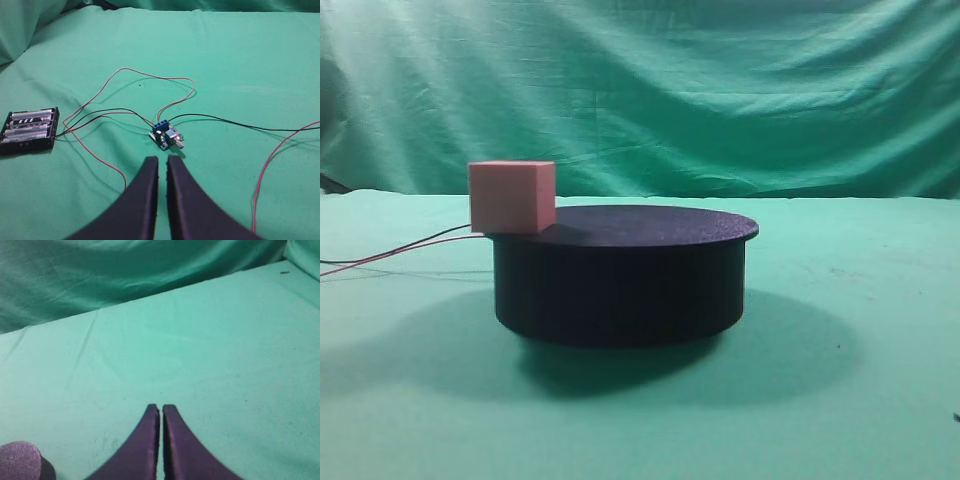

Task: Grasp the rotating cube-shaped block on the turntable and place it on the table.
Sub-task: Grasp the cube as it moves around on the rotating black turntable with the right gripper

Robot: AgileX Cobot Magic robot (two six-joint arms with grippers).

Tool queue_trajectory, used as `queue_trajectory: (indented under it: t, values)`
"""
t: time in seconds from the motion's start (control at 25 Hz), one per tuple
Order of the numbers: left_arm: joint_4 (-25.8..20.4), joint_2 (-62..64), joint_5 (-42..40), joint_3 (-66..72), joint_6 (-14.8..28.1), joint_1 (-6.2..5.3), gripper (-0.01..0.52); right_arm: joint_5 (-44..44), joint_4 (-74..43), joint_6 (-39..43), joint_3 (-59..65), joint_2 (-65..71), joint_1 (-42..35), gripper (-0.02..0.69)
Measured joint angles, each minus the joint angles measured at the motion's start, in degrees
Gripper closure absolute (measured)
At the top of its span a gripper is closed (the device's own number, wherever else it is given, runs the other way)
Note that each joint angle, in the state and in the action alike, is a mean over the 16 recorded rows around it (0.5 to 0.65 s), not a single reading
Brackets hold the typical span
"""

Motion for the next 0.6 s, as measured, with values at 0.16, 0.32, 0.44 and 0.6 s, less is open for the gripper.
queue_trajectory:
  t: [0.16, 0.32, 0.44, 0.6]
  values:
    - [0.0, 0.0, 0.0, 0.0, 0.0, 0.0, 0.514, 2.48, 2.95, -7.38, -4.17, 8.11, 5.73, 0.53]
    - [0.0, 0.0, 0.0, 0.0, 0.0, 0.0, 0.514, 3.02, 4.36, -9.98, -7.65, 15.33, 10.52, 0.378]
    - [0.0, 0.0, 0.0, 0.0, 0.0, 0.0, 0.514, 2.98, 5.09, -10.83, -9.96, 19.86, 12.97, 0.263]
    - [0.0, 0.0, 0.0, 0.0, 0.0, 0.0, 0.514, 2.69, 6.26, -11.74, -12.6, 24.82, 14.97, 0.128]
